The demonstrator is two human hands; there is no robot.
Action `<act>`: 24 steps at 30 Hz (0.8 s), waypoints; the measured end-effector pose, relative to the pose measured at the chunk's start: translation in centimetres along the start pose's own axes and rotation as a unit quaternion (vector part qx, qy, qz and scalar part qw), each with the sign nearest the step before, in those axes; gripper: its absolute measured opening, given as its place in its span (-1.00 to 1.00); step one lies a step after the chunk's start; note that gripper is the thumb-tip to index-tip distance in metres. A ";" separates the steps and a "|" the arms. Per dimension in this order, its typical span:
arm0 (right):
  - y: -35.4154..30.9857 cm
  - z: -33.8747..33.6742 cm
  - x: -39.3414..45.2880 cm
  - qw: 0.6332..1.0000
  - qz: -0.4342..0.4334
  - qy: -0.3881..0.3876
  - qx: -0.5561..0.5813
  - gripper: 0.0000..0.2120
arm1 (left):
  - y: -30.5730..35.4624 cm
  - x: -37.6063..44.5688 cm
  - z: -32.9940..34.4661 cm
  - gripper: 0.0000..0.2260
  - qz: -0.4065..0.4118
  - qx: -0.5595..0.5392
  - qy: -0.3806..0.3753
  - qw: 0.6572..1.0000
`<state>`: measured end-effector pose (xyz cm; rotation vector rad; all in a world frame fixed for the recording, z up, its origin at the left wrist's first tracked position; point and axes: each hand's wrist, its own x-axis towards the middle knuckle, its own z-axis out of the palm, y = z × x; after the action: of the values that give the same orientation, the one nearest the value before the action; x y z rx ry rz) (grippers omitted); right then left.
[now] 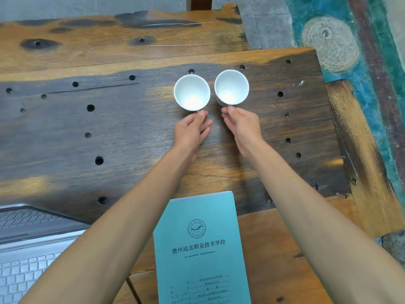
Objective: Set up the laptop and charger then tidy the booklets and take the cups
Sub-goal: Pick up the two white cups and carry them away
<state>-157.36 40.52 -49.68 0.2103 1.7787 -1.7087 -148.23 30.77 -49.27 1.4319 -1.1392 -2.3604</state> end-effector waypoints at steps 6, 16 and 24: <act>0.2 -0.8 -3.4 1.000 0.011 0.003 0.021 -0.79 | 0.5 -2.2 -3.6 -0.76 0.018 0.060 0.004 0.998; 2.3 -3.1 -17.4 0.998 0.034 0.010 0.057 -0.84 | -0.3 -14.8 -10.9 -0.78 0.010 0.046 -0.018 0.999; 6.0 -5.6 -30.4 0.987 0.089 -0.005 0.136 -0.87 | -3.6 -26.0 -16.8 -0.85 -0.017 0.066 -0.050 0.996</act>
<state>-132.49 56.23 -38.34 0.4639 1.4663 -1.8128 -119.92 37.12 -37.85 1.3972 -1.3300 -2.4451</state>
